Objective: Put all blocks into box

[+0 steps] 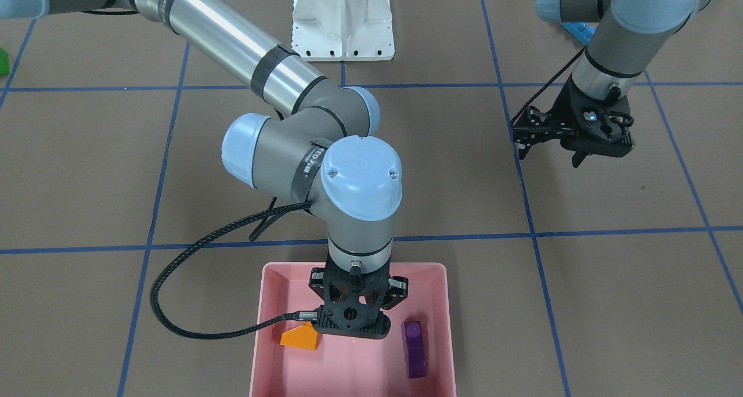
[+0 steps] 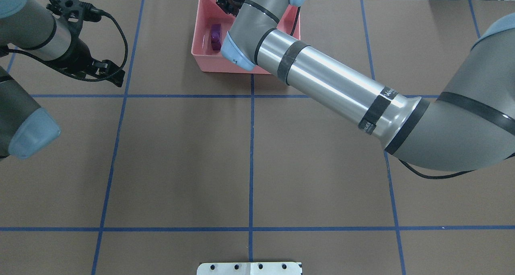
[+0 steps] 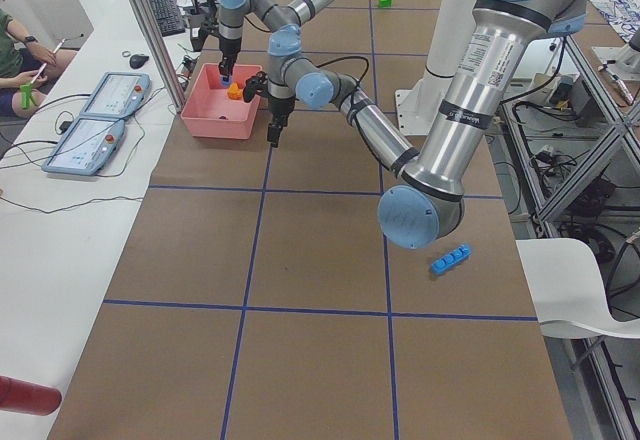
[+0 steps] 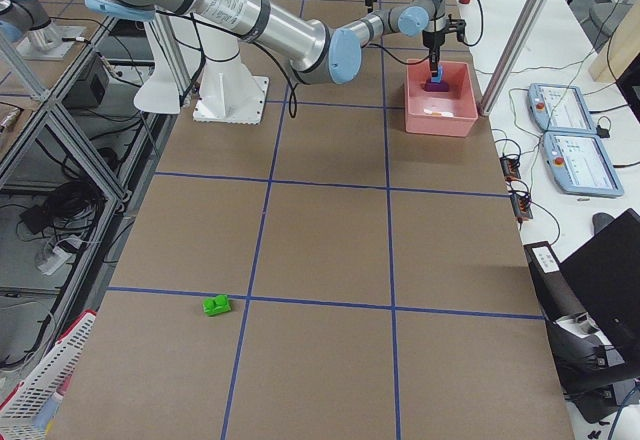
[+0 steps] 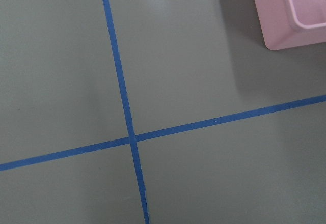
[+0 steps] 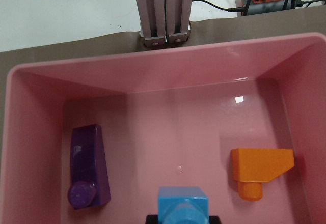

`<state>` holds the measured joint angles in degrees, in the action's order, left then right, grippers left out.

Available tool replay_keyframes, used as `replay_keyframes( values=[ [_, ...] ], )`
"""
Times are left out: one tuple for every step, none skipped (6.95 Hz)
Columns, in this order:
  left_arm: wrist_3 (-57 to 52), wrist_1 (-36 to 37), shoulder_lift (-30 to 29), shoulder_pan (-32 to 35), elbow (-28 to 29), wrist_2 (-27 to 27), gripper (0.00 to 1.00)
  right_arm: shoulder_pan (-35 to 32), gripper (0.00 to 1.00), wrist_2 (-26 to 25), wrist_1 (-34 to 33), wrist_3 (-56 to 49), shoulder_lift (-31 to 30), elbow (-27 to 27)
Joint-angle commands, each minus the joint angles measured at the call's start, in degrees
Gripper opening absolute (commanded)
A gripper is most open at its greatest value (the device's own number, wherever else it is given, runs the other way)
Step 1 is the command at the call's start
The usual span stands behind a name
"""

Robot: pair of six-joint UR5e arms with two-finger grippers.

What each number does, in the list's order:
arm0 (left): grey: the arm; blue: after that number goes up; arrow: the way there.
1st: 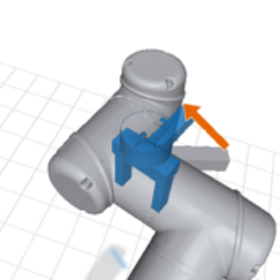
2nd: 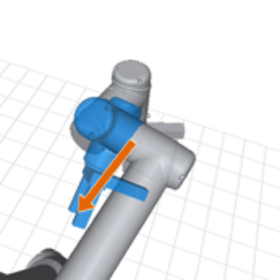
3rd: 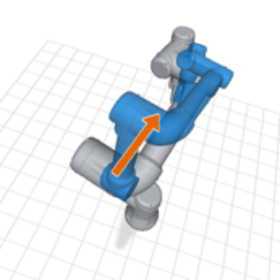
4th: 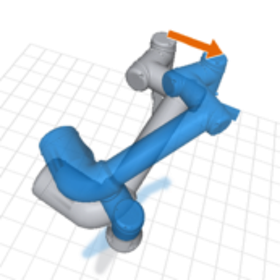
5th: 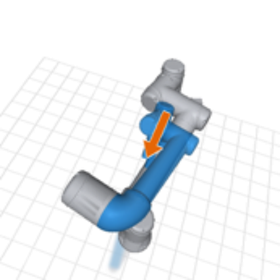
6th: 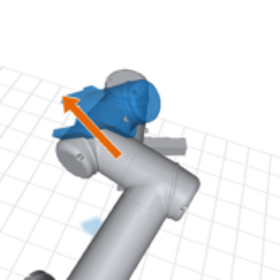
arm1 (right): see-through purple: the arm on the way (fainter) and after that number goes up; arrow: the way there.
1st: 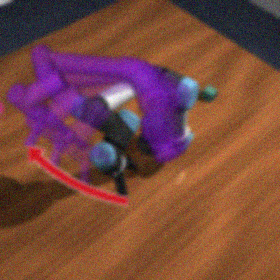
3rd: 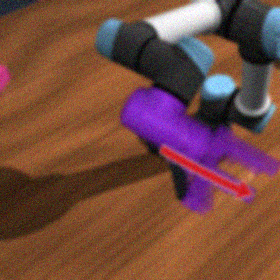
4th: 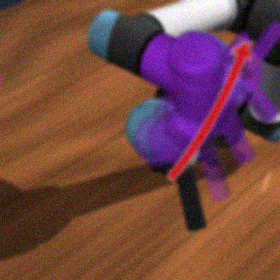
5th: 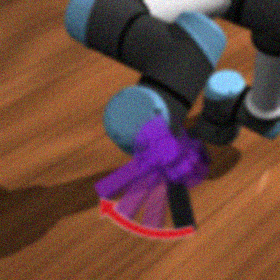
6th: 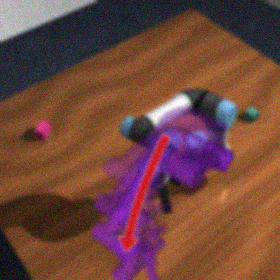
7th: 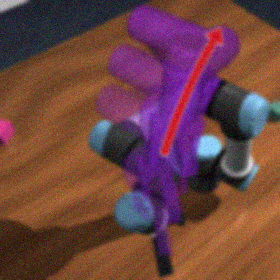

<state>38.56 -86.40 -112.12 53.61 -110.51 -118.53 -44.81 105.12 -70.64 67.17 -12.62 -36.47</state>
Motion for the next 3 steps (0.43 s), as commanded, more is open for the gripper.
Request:
replay_keyframes(
  values=[
    [0.2,0.0,0.0,0.0,-0.1,0.0,1.00,2.3,0.00,-2.6,7.2,0.1,0.0,5.8],
    [0.2,0.0,0.0,0.0,-0.1,0.0,1.00,4.1,0.00,-5.3,7.4,0.1,-0.2,6.5],
    [0.2,0.0,0.1,0.0,-0.1,0.0,1.00,4.4,0.00,-5.5,9.1,0.1,-0.3,7.3]
  ],
)
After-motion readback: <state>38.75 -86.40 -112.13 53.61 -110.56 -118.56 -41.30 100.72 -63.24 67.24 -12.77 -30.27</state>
